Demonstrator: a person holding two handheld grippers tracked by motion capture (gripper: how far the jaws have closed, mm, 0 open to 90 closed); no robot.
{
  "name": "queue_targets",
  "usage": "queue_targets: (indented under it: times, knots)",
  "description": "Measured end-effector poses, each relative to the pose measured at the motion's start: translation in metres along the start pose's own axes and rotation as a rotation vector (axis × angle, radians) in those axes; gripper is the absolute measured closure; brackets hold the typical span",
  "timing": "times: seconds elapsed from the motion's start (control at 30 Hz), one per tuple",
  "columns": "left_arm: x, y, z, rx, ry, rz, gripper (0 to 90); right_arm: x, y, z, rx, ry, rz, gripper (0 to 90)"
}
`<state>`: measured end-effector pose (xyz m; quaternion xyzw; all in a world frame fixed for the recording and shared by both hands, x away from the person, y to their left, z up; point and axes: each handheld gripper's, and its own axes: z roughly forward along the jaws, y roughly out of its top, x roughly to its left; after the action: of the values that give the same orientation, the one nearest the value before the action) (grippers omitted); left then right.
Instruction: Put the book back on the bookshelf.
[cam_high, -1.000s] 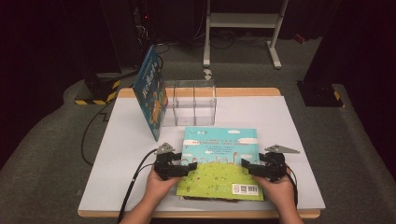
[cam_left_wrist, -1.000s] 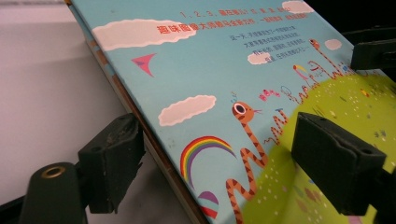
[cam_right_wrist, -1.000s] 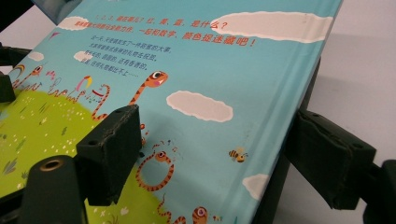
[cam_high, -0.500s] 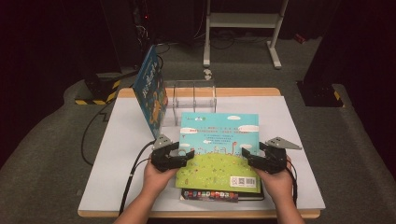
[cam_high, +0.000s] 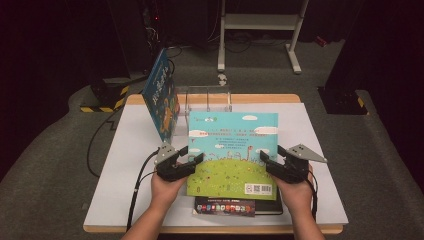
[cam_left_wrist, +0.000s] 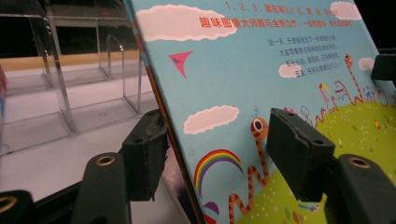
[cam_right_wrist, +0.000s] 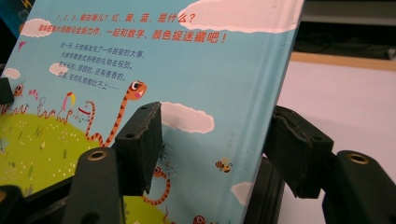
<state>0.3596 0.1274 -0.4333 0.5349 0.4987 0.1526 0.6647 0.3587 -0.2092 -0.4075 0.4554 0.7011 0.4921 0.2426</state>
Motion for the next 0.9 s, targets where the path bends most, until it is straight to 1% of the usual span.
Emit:
queue_targets:
  times: [0.03,0.13,0.23,0.3,0.33,0.37,0.4,0.47,0.5,0.63,0.7,0.83,0.9]
  knots:
    - [0.000,0.000,-0.002,-0.007,-0.001,0.007,39.4,0.001,0.000,-0.002,-0.013,-0.002,-0.004,39.0]
    - [-0.002,0.002,-0.005,-0.030,0.001,0.010,40.6,0.006,0.002,-0.007,-0.041,-0.008,-0.018,41.0]
    - [-0.002,0.005,-0.006,-0.042,0.003,0.020,42.6,0.009,0.005,-0.009,-0.054,-0.017,-0.031,42.1]
    - [-0.004,0.010,-0.011,-0.084,-0.003,0.019,44.5,0.011,0.008,-0.012,-0.072,-0.016,-0.038,44.7]
    - [-0.004,0.010,-0.011,-0.084,-0.003,0.019,45.7,0.011,0.008,-0.012,-0.072,-0.016,-0.038,44.7]
    - [-0.003,0.011,-0.012,-0.085,-0.001,0.028,45.7,0.013,0.010,-0.013,-0.084,-0.019,-0.045,45.5]
    - [-0.004,0.012,-0.013,-0.105,0.004,0.031,46.3,0.016,0.012,-0.015,-0.100,-0.024,-0.053,46.8]
    - [-0.004,0.013,-0.015,-0.118,0.004,0.035,47.1,0.018,0.014,-0.016,-0.119,-0.026,-0.055,48.4]
    - [-0.004,0.014,-0.015,-0.125,0.005,0.028,47.7,0.018,0.016,-0.017,-0.128,-0.025,-0.056,49.0]
    - [-0.003,0.016,-0.017,-0.139,0.014,0.042,49.2,0.023,0.021,-0.017,-0.153,-0.035,-0.066,50.8]
    - [-0.003,0.016,-0.017,-0.146,0.018,0.035,49.8,0.024,0.022,-0.018,-0.160,-0.035,-0.068,51.3]
    - [-0.002,0.019,-0.020,-0.161,0.026,0.044,51.9,0.028,0.027,-0.019,-0.191,-0.034,-0.077,54.0]
    - [-0.002,0.020,-0.021,-0.171,0.028,0.047,52.7,0.029,0.028,-0.020,-0.197,-0.032,-0.084,54.6]
